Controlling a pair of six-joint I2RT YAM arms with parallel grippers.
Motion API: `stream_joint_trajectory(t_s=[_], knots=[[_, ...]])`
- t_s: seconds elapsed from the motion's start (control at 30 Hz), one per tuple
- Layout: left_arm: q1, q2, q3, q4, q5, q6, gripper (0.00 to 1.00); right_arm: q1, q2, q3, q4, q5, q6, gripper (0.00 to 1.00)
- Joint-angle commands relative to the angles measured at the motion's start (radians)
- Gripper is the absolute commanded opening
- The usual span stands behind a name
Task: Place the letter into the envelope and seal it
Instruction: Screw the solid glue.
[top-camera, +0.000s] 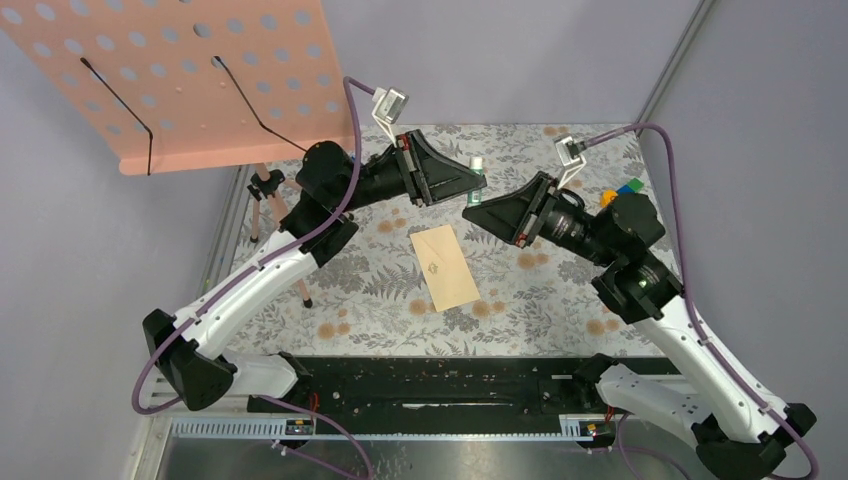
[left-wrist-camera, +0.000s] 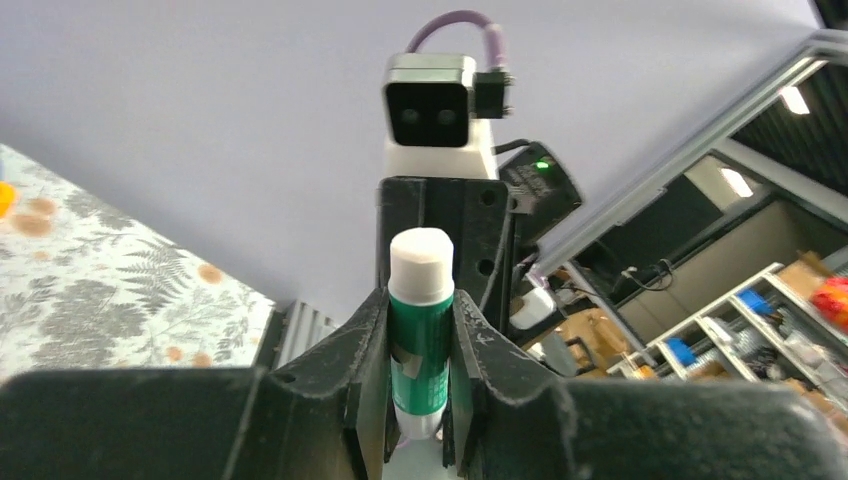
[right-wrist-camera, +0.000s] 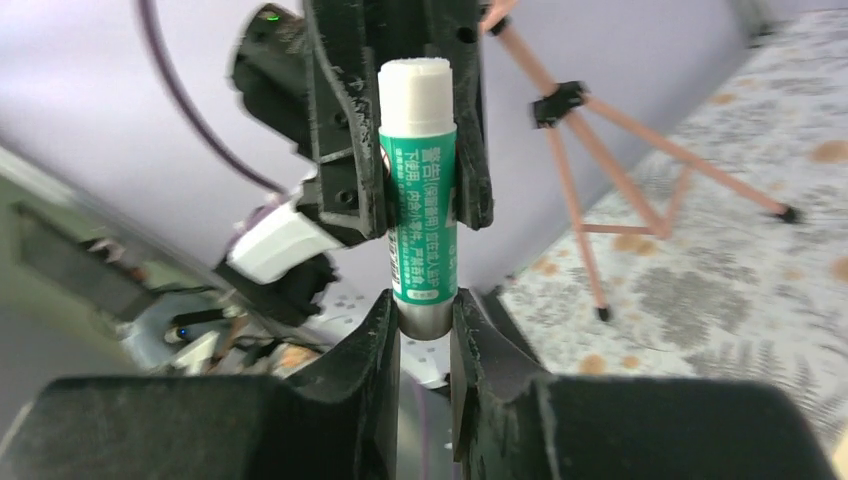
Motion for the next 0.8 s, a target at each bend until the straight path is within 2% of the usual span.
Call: stream_joint_trajectory(t_s=[0.0,0.17,0.3,0.43,0.53,0.57,0.67,0.73,0.77], knots=[[-0.032,-0.037,0.064,-0.211,-0.089,0.188,0.00,0.110,0.022,0.154,-0.402,0.368,-0.282,0.00],[-0.101,-0.033,0.116,-0.339,-0.235,0.282,0.00,0.235,0.075,0.269,-0.576,0.694,-0.373,0.00],[-0.141,-0.036,0.119,-0.374,-0.335,0.309,0.00,0.312,0.117,0.359,-0.655,0.888,-0.450,0.00],[-0.182,-0.042,0.129,-0.445,-0.458,0.361,0.00,0.370,0.170,0.435,-0.722,1.027,-0.492,0.00],[-0.196,-0.043,0.134,-0.475,-0.527,0.378,0.00,0.388,0.191,0.458,-0.743,1.052,-0.496,0.00],[-0.196,-0.043,0.132,-0.478,-0.536,0.379,0.00,0.388,0.187,0.450,-0.733,1.038,-0.504,0.05],[-0.193,-0.050,0.121,-0.467,-0.513,0.380,0.00,0.386,0.144,0.388,-0.654,0.921,-0.611,0.44],[-0.174,-0.053,0.117,-0.442,-0.441,0.371,0.00,0.374,0.091,0.341,-0.634,0.838,-0.678,0.58],[-0.157,-0.054,0.110,-0.415,-0.355,0.356,0.00,0.352,0.056,0.315,-0.625,0.765,-0.695,0.64]])
